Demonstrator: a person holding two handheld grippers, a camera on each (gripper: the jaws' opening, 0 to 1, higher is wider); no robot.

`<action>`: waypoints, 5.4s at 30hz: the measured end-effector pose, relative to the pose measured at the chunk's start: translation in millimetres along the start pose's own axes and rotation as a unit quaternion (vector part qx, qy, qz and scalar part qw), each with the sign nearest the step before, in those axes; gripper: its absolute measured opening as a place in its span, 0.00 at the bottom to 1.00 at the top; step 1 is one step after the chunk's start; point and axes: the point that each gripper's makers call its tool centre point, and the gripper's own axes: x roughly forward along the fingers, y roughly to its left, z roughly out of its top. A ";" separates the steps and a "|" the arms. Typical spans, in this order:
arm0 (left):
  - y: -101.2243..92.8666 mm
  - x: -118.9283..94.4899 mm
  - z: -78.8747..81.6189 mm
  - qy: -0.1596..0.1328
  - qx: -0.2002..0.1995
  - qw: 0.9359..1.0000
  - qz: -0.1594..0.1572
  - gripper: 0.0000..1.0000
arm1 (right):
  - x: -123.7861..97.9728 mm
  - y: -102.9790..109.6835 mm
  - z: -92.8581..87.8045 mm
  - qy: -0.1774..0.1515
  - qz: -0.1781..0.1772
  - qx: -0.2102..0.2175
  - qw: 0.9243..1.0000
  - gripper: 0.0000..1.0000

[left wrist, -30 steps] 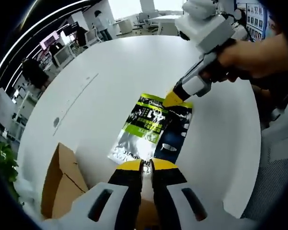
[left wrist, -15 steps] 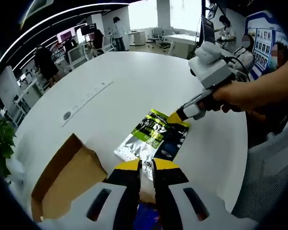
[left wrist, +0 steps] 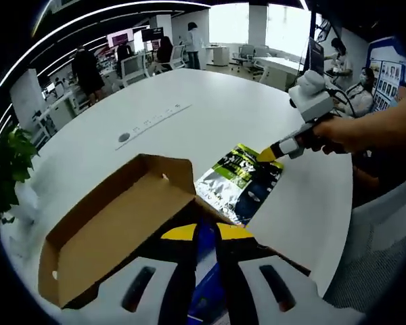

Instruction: Operate the shoe box by opening the lid, removing the specified soft item, and placing it in the target area until the item is outside and the box remains undamaged.

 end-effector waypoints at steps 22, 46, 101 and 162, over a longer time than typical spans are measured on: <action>48.4 -62.3 -52.1 -0.003 -0.037 0.998 0.041 0.21 | -7.0 5.4 -2.5 0.005 -0.010 -0.072 0.997 0.08; 90.6 -149.2 -127.8 -0.017 -0.118 0.986 0.112 0.35 | -58.3 71.6 5.2 -0.014 0.067 -0.172 0.983 0.33; 113.3 -165.4 -196.2 -0.033 -0.279 0.943 0.179 0.03 | -11.2 299.1 -53.2 0.022 0.215 -0.311 0.926 0.27; 104.2 -133.9 -140.6 -0.021 -0.176 0.974 0.142 0.10 | 13.5 279.4 -51.5 0.032 0.165 -0.194 0.966 0.00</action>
